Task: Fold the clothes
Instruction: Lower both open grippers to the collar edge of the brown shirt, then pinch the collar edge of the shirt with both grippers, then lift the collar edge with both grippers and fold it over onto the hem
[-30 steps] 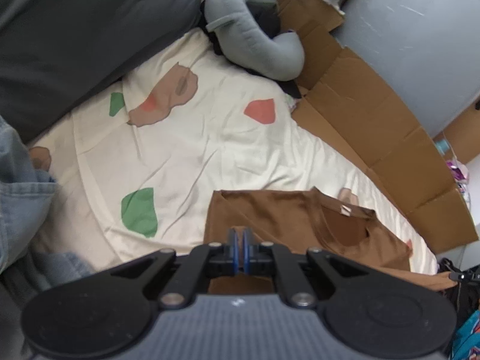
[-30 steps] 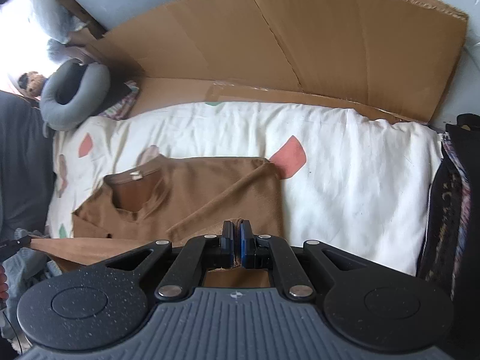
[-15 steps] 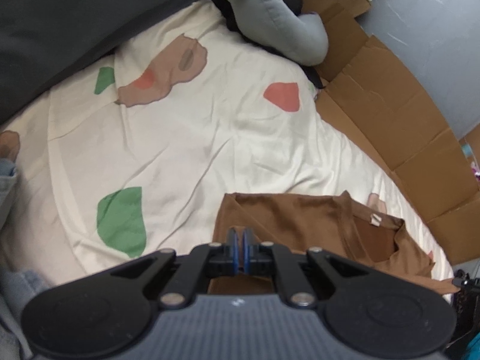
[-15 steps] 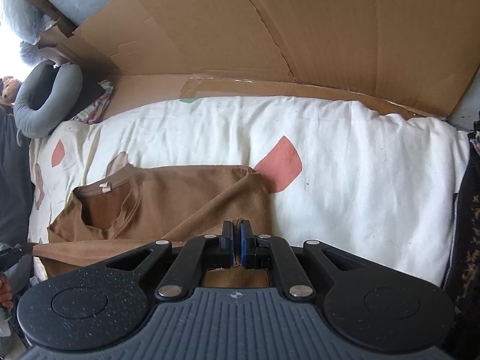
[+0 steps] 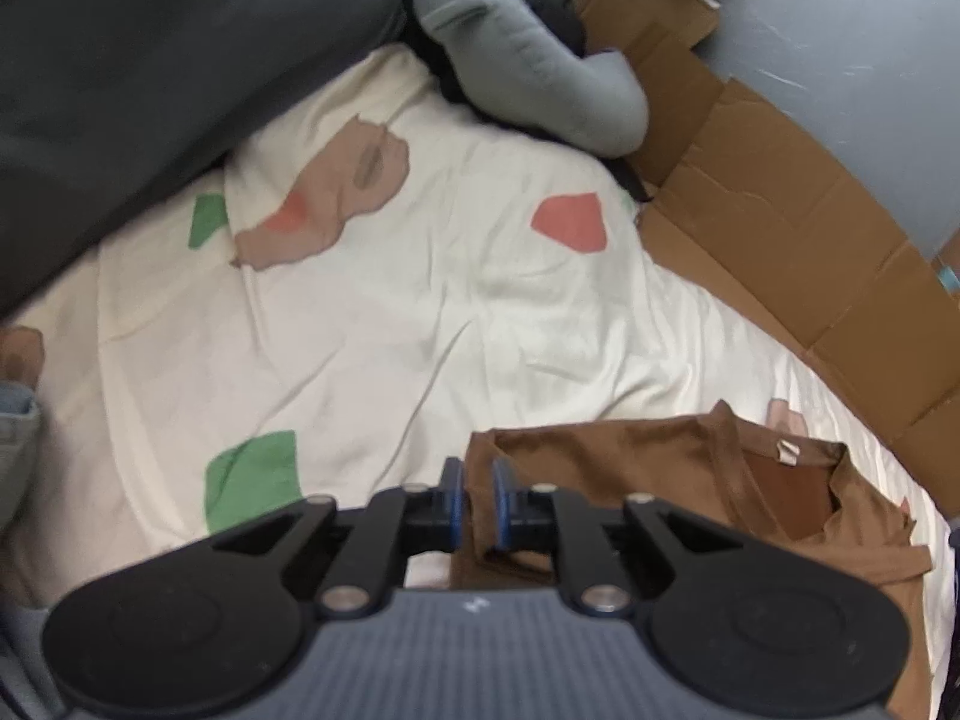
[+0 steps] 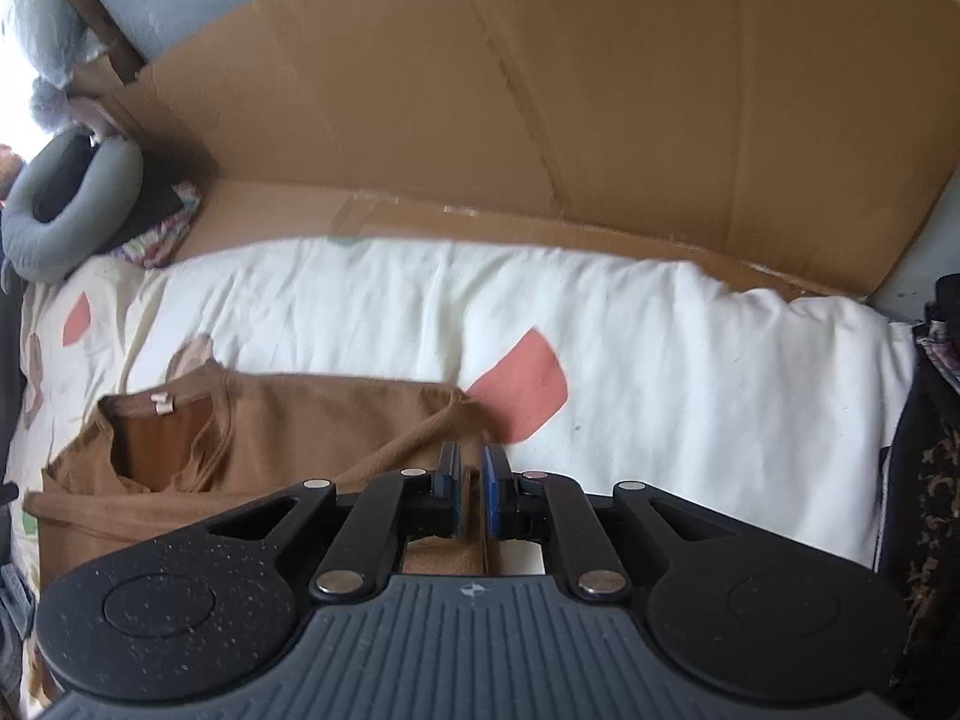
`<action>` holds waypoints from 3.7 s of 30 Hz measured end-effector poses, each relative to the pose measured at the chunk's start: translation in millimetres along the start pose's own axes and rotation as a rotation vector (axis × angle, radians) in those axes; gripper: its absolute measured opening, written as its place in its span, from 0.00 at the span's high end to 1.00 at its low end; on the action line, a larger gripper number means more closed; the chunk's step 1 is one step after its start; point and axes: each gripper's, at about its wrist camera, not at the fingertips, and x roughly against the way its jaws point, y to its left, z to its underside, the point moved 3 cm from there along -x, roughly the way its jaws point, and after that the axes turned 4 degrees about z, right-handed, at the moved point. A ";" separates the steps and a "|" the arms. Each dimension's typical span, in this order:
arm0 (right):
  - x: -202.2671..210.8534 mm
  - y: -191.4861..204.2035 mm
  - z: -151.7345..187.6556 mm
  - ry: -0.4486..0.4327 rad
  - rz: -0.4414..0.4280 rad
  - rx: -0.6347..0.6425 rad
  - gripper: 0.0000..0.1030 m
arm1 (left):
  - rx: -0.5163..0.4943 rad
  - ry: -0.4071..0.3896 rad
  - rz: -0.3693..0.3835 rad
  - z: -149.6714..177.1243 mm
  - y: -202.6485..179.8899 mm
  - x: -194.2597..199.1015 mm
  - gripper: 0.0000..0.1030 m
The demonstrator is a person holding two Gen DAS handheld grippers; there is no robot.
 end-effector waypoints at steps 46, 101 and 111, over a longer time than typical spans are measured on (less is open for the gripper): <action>-59.1 32.3 20.4 -0.040 0.179 0.252 0.39 | -0.223 0.078 -0.161 13.7 -20.6 -69.3 0.40; -39.8 42.6 18.9 -0.167 0.144 0.278 0.96 | -0.326 -0.111 -0.183 23.3 -44.6 -34.3 0.94; -13.0 49.5 12.1 -0.249 0.190 0.287 0.97 | -0.319 -0.216 -0.190 5.7 -57.0 -6.8 0.95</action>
